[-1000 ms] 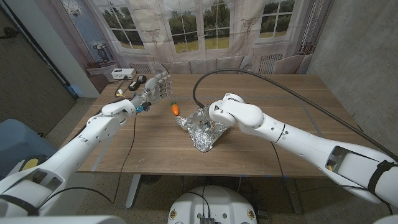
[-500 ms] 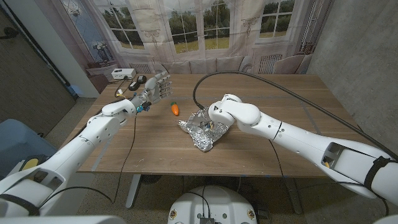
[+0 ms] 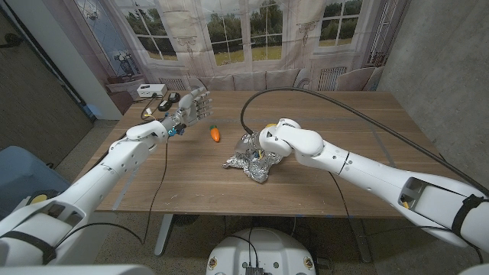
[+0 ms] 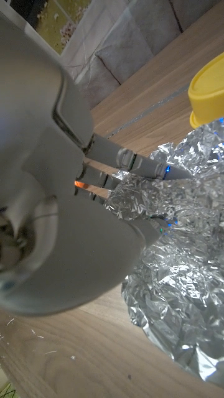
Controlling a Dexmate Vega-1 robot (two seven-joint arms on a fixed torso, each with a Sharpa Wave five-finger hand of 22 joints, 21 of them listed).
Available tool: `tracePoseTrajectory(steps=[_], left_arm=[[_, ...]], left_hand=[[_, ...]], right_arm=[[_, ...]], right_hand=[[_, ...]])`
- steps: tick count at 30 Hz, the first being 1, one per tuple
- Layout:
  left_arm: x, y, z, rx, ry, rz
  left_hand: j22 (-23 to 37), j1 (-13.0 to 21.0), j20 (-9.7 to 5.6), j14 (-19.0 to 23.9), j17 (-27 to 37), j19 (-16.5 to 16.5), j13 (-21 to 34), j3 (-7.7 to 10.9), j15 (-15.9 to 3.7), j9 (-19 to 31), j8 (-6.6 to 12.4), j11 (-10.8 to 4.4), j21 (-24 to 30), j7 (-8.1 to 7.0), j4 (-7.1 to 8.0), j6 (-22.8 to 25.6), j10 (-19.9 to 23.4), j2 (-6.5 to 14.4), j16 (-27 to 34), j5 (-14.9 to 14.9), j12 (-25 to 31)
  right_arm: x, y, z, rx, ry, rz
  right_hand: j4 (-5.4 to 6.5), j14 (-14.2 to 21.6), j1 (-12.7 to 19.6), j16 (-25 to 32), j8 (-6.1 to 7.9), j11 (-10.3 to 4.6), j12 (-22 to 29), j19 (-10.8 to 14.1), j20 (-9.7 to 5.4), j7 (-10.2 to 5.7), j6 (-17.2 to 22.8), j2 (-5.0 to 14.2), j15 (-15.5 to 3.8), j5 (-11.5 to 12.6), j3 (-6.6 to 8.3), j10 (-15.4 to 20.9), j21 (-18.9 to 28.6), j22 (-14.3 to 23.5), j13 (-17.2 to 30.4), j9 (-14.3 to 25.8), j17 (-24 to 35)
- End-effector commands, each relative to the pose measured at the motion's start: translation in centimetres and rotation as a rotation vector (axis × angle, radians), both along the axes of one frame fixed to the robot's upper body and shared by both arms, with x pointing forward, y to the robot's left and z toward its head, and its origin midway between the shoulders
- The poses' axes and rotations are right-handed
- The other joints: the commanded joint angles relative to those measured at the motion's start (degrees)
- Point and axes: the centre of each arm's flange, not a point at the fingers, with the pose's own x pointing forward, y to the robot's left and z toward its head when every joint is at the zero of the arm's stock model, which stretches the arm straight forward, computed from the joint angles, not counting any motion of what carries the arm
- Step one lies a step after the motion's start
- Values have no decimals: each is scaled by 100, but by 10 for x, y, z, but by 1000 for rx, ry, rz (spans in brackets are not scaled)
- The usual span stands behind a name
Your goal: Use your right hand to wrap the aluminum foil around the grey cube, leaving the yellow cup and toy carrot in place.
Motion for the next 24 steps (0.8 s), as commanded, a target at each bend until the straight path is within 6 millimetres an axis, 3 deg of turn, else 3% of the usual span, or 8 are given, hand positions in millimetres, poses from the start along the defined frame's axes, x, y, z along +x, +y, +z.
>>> tracePoseTrajectory(steps=[1, 5, 15, 18, 20, 22, 23, 24], left_arm=[[5, 4, 4, 3, -8, -4], [7, 4, 5, 4, -7, -6], [10, 0, 7, 9, -7, -12], [11, -1, 8, 11, -9, -15], [11, -2, 9, 12, -10, -17], [11, -2, 10, 13, -13, -17], [11, -3, 10, 12, -14, -17], [11, -3, 10, 13, -14, -19]], left_hand=[[19, -35, 39, -501, 35, -80, 11, -23, 13, 10, -25, 3, -9, -2, -4, -407, -649, 0, 24, 46, 9], [19, -33, 40, -507, 34, -79, 11, -31, 18, 10, -31, 0, -9, 18, -1, -425, -652, -5, 21, 49, 8], [18, -23, 37, -526, 32, -73, 11, -49, 27, 10, -32, 1, -8, 47, -2, -438, -659, -19, 13, 55, 6], [18, -19, 37, -509, 32, -68, 11, -54, 11, 10, -32, 3, -6, 42, -2, -439, -658, -22, 20, 56, 7], [17, -17, 37, -519, 32, -76, 11, -58, 12, 10, -30, 4, -10, 39, -3, -438, -659, -24, 16, 58, 7], [17, -15, 37, -522, 31, -78, 11, -60, 15, 10, -29, 4, -10, 39, -3, -435, -660, -26, 15, 59, 6], [17, -15, 37, -522, 31, -76, 11, -61, 14, 10, -28, 4, -10, 38, -3, -434, -660, -26, 15, 59, 7], [17, -14, 37, -524, 31, -75, 11, -62, 15, 10, -26, 6, -9, 39, -3, -428, -661, -27, 14, 60, 6]], right_arm=[[2, 2, 7, 73, 23, 47], [4, 1, 8, 86, 29, 49], [4, -2, 10, 106, 22, 46], [2, -3, 10, 97, 5, 34], [1, -4, 10, 85, -5, 28], [0, -4, 11, 84, -2, 24], [-1, -4, 12, 83, -4, 21], [-1, -5, 12, 80, -7, 20]], right_hand=[[-28, 1863, 656, 68, 32, 394, 27, 554, -1065, 1174, 1260, 491, -1407, -41, -21, 1083, 139, 14, 80, 21, 441], [-18, 2163, 776, 138, 41, 461, 87, 479, -1073, 1403, 1501, 428, -1410, -70, -99, 1458, 277, -6, -23, -5, 521], [-40, 2314, 983, 126, -10, 582, 31, 393, -1079, 1468, 1576, 448, -1394, -73, -101, 1520, 403, -20, -109, -18, 558], [36, 2129, 1046, -182, -422, 572, -226, 127, -1037, 1082, 896, 497, -1392, -81, -122, 1211, 510, -101, -219, -53, 445], [82, 1880, 1002, -550, -998, 546, -494, -91, -1035, 506, -38, 491, -1386, -61, -148, 796, 619, -157, -294, -122, 267], [96, 1799, 974, -729, -1310, 509, -592, -170, -1039, 205, -548, 497, -1375, -50, -148, 698, 692, -170, -329, -161, 171], [110, 1715, 927, -854, -1455, 452, -707, -217, -1034, 118, -752, 475, -1362, -47, -161, 527, 738, -176, -351, -181, 106], [115, 1711, 919, -864, -1461, 462, -722, -222, -1033, 118, -751, 482, -1364, -46, -160, 504, 744, -177, -354, -182, 101]])
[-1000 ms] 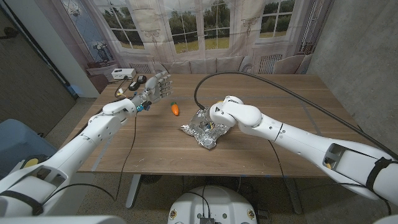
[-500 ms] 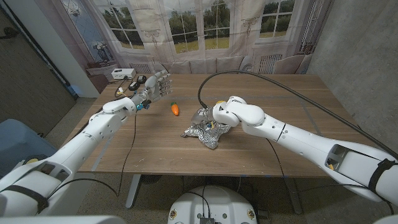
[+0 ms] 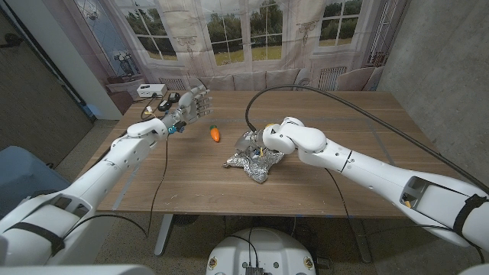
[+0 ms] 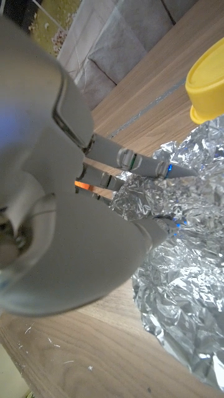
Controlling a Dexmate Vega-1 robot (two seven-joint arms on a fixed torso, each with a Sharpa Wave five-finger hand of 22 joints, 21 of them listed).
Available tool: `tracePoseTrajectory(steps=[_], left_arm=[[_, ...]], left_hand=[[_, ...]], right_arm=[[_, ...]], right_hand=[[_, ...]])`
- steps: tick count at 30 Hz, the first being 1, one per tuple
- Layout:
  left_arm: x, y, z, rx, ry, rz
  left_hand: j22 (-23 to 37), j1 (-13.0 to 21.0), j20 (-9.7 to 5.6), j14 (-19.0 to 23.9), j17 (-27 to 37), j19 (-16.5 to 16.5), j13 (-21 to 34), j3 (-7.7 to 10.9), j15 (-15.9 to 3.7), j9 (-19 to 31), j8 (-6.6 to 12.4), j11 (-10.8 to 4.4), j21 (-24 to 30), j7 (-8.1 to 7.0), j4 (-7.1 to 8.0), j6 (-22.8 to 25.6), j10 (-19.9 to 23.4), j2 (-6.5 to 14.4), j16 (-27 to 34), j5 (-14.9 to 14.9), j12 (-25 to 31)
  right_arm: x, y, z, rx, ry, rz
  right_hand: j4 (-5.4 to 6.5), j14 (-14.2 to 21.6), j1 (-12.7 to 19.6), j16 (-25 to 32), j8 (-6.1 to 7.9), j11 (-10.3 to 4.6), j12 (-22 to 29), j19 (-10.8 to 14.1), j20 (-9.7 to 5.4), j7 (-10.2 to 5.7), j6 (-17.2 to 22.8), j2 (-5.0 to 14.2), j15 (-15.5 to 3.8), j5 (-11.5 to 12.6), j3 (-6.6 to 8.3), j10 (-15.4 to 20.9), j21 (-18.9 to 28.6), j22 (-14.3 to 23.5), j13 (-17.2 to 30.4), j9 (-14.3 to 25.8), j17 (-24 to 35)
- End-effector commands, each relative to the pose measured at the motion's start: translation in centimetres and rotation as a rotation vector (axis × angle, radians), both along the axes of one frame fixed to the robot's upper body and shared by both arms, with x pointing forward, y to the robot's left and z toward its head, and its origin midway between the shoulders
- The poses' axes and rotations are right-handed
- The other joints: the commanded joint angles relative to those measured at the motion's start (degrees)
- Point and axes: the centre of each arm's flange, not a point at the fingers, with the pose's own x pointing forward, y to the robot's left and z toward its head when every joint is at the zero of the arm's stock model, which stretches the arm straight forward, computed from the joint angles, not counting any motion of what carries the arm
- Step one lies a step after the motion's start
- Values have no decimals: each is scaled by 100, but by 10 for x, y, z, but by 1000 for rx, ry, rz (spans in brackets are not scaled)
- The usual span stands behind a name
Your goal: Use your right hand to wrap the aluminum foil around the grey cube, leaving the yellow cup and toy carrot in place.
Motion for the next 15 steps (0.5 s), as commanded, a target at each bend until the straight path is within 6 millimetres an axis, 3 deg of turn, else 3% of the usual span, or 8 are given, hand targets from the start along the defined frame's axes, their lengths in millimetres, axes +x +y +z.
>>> tracePoseTrajectory(steps=[1, 4, 6, 9, 10, 11, 14, 15], left_arm=[[1, -4, 3, 6, -7, -10], [1, -4, 4, 7, -10, -9], [0, -5, 4, 8, -11, -10], [-1, -5, 4, 9, -13, -11], [-2, -5, 4, 9, -13, -10], [-2, -6, 4, 9, -14, -10], [-3, -6, 4, 10, -15, -10], [-3, -6, 4, 10, -15, -11]], left_hand=[[17, -13, 38, -516, 31, -75, 11, -8, 11, 10, -26, 5, -10, 37, 6, -430, -660, -28, 17, 22, 7], [17, -12, 37, -515, 31, -70, 11, -10, 13, 10, -25, 5, -8, 32, 6, -428, -660, -29, 18, 23, 7], [17, -10, 36, -510, 31, -74, 11, -13, 16, 10, -24, 3, -10, 33, 6, -426, -662, -29, 20, 25, 6], [17, -8, 35, -518, 31, -60, 11, -17, 15, 10, -24, 2, -5, 19, 7, -427, -658, -30, 16, 27, 8], [17, -7, 35, -520, 30, -62, 11, -18, 17, 10, -24, 5, -6, 21, 7, -426, -661, -30, 16, 27, 7], [16, -6, 36, -517, 30, -65, 11, -19, 18, 10, -24, 0, -7, 19, 7, -427, -663, -31, 17, 28, 6], [16, -5, 36, -515, 30, -72, 11, -22, 22, 10, -24, 1, -10, 16, 7, -428, -668, -32, 18, 29, 4], [16, -4, 36, -515, 30, -71, 11, -23, 20, 10, -25, -3, -10, 17, 7, -431, -668, -33, 17, 29, 5]], right_arm=[[-6, -2, 4, -10, -25, -18], [-8, -3, 5, -30, -40, -35], [-10, -3, 6, -46, -58, -42], [-12, -3, 7, -55, -57, -48], [-13, -2, 7, -65, -64, -51], [-14, -2, 7, -68, -65, -51], [-16, -3, 8, -75, -71, -59], [-17, -3, 8, -80, -72, -64]], right_hand=[[86, 1132, 634, -250, -352, 181, -208, -268, -987, -298, -476, 748, -1397, 19, -10, -62, 110, -11, -47, -56, -113], [230, 734, 221, -594, -434, 111, -432, -345, -888, -317, -442, 579, -1347, 38, -176, -362, 177, -46, -87, -60, -282], [297, 433, -7, -769, -494, 20, -594, -675, -545, -363, -458, 518, -1282, 92, -251, -585, 61, -93, -109, -58, -334], [309, 225, -108, -874, -568, 17, -712, -780, -427, -427, -560, 488, -1241, 132, -277, -742, -4, -121, -124, -56, -355], [341, 184, -195, -890, -603, 2, -741, -853, -342, -433, -627, 461, -1217, 141, -313, -770, -42, -126, -129, -56, -357], [361, 94, -300, -934, -662, -17, -815, -948, -160, -456, -745, 406, -1187, 175, -360, -859, -108, -135, -138, -53, -373], [335, -41, -340, -1004, -719, -48, -897, -1139, 5, -546, -880, 347, -1151, 220, -379, -956, -229, -145, -147, -51, -403], [339, -105, -401, -1030, -833, -78, -981, -1187, 128, -595, -1231, 353, -1113, 265, -382, -1061, -300, -147, -154, -53, -418]])
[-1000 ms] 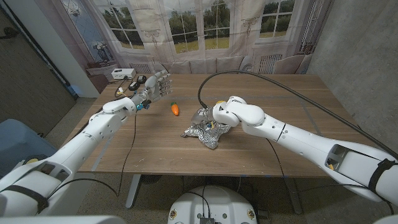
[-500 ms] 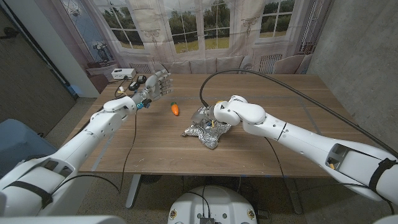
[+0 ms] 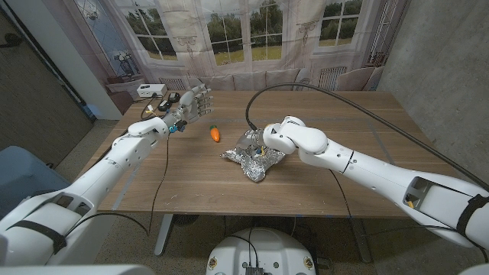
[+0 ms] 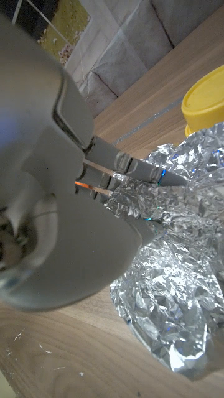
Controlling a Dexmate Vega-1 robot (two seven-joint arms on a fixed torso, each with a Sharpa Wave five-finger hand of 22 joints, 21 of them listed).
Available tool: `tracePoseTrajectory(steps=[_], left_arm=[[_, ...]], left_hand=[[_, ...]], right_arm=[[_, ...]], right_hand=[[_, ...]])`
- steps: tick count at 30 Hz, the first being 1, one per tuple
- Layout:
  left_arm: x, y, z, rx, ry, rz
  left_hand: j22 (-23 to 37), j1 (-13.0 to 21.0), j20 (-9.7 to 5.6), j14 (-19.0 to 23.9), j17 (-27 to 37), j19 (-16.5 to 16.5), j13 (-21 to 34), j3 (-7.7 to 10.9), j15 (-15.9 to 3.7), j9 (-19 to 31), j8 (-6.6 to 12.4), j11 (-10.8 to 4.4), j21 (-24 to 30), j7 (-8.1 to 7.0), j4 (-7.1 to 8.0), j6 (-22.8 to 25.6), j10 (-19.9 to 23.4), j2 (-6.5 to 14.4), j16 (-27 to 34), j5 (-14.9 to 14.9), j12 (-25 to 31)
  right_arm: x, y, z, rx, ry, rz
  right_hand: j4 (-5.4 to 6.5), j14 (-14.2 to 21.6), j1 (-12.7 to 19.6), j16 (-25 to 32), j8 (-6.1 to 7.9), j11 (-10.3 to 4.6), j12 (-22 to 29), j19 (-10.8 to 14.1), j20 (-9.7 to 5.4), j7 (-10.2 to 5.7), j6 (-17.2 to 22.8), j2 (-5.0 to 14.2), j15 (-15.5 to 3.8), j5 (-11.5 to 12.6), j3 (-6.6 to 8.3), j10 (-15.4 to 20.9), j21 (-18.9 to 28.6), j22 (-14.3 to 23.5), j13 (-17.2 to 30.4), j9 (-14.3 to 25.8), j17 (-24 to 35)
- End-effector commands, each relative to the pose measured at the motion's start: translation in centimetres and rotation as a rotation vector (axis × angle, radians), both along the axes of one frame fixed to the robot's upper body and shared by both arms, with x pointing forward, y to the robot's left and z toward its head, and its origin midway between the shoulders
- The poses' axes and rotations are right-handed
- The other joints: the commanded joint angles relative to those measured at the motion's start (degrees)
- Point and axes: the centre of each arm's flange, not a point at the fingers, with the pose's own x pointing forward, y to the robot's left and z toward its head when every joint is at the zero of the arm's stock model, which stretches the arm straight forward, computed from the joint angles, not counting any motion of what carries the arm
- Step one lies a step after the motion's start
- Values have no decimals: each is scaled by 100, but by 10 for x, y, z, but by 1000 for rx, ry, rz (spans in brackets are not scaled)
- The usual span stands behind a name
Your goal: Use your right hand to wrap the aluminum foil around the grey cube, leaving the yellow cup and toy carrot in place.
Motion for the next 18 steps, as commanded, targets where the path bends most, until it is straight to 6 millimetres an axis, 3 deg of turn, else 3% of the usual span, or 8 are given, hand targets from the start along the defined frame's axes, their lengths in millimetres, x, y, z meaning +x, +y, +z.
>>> tracePoseTrajectory(steps=[1, 3, 6, 10, 14, 16, 18], left_arm=[[-3, -3, 0, 4, -5, -4], [-4, -3, 0, 4, -8, -3], [-5, -3, 1, 4, -10, -5], [-7, -4, 1, 3, -15, -5], [-8, -4, 1, 4, -18, -5], [-8, -4, 1, 6, -18, -4], [-8, -4, 1, 5, -17, -3]], left_hand=[[16, -4, 37, -514, 30, -72, 11, -24, 20, 11, -25, -5, -10, 20, 8, -431, -669, -33, 18, 30, 4], [16, -2, 38, -512, 30, -75, 11, -27, 22, 11, -25, 0, -11, 20, 8, -430, -668, -34, 19, 31, 5], [16, 0, 38, -503, 30, -73, 11, -31, 18, 11, -23, 1, -11, 4, 8, -427, -665, -36, 22, 32, 6], [16, 1, 39, -505, 30, -77, 11, -35, 16, 11, -22, -1, -13, 2, 9, -425, -666, -37, 21, 34, 6], [16, 2, 39, -502, 29, -71, 11, -40, 21, 11, -21, -5, -11, 3, 10, -424, -659, -38, 22, 35, 9], [15, 3, 39, -502, 29, -70, 11, -43, 20, 11, -23, -2, -10, 0, 10, -428, -662, -39, 22, 37, 8], [15, 4, 38, -503, 29, -63, 11, -45, 21, 11, -22, -2, -8, -1, 11, -425, -661, -39, 21, 37, 9]], right_arm=[[-8, -1, 3, -49, -31, -37], [-10, -1, 3, -59, -41, -41], [-11, 0, 2, -72, -39, -56], [-12, 0, 2, -89, -37, -81], [-12, 0, 2, -95, -22, -100], [-13, 1, 2, -102, -26, -105], [-14, 1, 4, -97, -19, -108]], right_hand=[[-40, 35, -200, -84, -211, -52, -170, -250, 208, -129, -639, -111, -890, 118, -37, -210, -180, -8, -9, 14, -29], [-43, -72, -303, -133, -233, -85, -275, -322, 334, -154, -1068, -167, -839, 153, -64, -346, -290, -8, -12, 10, -60], [-37, -196, -383, -175, -221, -149, -402, -461, 434, -184, -1321, -179, -777, 188, -72, -578, -414, -8, -15, 8, -77], [-53, -333, -487, -195, -237, -163, -613, -401, 443, -243, -1892, -209, -750, 254, -79, -948, -526, -4, -27, -3, -98], [-24, -513, -635, -250, -177, -149, -709, -407, 489, -247, -1942, -305, -686, 275, -148, -1108, -596, -5, -36, -6, -122], [29, -773, -840, -292, -112, -101, -798, -468, 682, -273, -1922, -398, -517, 317, -234, -1227, -714, -3, -48, -6, -156], [51, -916, -925, -296, -22, -91, -837, -538, 805, -270, -1714, -414, -464, 365, -260, -1257, -808, -3, -56, 0, -178]])
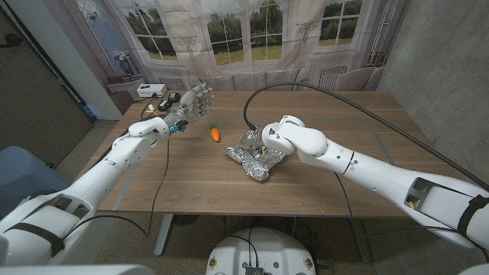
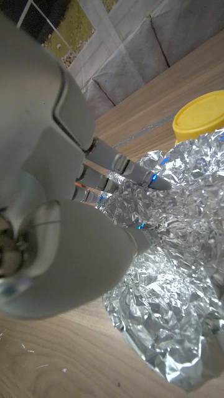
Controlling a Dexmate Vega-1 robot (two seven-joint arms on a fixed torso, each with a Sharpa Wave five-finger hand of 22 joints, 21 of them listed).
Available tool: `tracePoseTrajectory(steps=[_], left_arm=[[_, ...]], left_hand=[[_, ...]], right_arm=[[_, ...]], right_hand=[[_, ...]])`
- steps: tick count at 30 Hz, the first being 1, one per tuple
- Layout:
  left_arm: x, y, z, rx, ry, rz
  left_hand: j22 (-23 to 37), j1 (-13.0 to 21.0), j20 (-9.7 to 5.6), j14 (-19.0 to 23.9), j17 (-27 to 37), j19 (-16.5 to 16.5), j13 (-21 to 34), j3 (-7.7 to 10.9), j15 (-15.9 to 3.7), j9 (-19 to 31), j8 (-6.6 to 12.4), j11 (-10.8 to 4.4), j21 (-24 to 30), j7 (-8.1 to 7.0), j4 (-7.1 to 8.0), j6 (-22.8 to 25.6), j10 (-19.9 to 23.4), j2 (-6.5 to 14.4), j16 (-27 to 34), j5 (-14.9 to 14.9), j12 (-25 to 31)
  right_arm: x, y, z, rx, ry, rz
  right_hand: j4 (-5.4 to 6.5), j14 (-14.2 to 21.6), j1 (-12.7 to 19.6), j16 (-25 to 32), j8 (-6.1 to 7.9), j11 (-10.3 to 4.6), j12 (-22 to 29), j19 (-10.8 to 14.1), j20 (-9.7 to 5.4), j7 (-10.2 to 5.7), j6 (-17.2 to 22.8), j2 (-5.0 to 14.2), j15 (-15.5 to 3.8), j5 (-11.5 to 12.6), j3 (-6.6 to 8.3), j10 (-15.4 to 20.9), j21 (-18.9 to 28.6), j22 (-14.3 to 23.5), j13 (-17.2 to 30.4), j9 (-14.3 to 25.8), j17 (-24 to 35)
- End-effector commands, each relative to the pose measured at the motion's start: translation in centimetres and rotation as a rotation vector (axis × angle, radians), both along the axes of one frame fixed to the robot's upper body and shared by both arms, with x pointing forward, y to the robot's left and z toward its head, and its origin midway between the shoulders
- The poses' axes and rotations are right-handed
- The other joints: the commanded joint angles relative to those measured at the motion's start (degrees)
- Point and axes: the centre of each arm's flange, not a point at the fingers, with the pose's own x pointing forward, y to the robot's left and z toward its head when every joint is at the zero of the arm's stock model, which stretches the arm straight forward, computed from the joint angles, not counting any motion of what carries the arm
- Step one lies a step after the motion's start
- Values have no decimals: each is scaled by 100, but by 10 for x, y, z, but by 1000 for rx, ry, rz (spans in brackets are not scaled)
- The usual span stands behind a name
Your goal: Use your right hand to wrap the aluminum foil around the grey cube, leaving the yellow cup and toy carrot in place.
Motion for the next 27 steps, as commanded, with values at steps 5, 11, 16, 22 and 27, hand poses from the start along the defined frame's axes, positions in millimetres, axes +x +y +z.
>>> tracePoseTrajectory(steps=[5, 11, 16, 22, 27], left_arm=[[-3, -1, 0, 6, -5, -3], [-2, -1, 0, 6, -6, -4], [-2, -1, -1, 7, -4, -7], [0, -3, -1, 6, -8, -13], [-1, -4, -1, 9, -11, -13]], left_hand=[[15, 7, 39, -505, 29, -56, 11, -29, 24, 11, -24, -12, -6, -2, -12, -433, -664, -41, 20, 40, 8], [15, 10, 40, -498, 29, -58, 11, -36, 20, 11, -24, -3, -7, -8, -13, -434, -670, -44, 22, 42, 6], [15, 15, 40, -493, 28, -54, 11, -42, 19, 11, -24, -10, -7, -6, -14, -437, -671, -46, 24, 44, 6], [14, 20, 40, -484, 28, -57, 11, -51, 21, 11, -29, -15, -9, -14, -15, -453, -663, -50, 26, 47, 10], [14, 23, 38, -487, 28, -54, 11, -55, 19, 11, -27, -13, -8, -13, -16, -451, -658, -50, 24, 48, 12]], right_arm=[[-10, 2, 9, -21, -21, -42], [-18, 2, 20, -7, -58, -29], [-26, -3, 33, 44, -97, -16], [-30, -14, 47, 147, -118, -8], [-31, -23, 55, 223, -108, -13]], right_hand=[[85, -337, -361, 34, 211, -93, -56, 11, 332, -37, 421, -26, -301, 188, -113, -3, -260, 14, 24, 63, -54], [89, -289, -407, 70, 218, -42, 37, 102, 304, -36, 449, 23, -346, 220, -97, 145, -307, 19, 66, 87, -45], [-6, -191, -258, 107, 289, -79, 115, 114, 334, -44, 669, 146, -437, 252, 21, 270, -395, 17, 102, 106, -48], [6, -93, -279, 144, 361, -79, 198, 157, 345, -41, 928, 330, -461, 231, 111, 429, -475, 18, 133, 118, -38], [-16, -11, -259, 165, 399, -65, 235, 211, 370, -41, 1083, 423, -452, 200, 179, 509, -512, 18, 147, 121, -44]])
